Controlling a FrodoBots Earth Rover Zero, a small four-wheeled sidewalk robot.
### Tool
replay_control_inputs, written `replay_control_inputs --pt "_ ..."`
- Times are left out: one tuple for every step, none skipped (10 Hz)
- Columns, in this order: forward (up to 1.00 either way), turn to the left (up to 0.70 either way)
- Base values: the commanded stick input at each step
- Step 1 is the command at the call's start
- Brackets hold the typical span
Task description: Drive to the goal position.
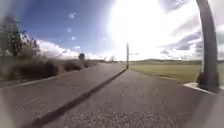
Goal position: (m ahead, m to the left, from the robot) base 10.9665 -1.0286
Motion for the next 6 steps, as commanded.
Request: replay_control_inputs --pt "0.70 0.00" --pt "0.70 0.00" --pt "0.70 0.00" --pt "0.70 0.00" --pt "0.70 0.00" --pt "0.70 0.00"
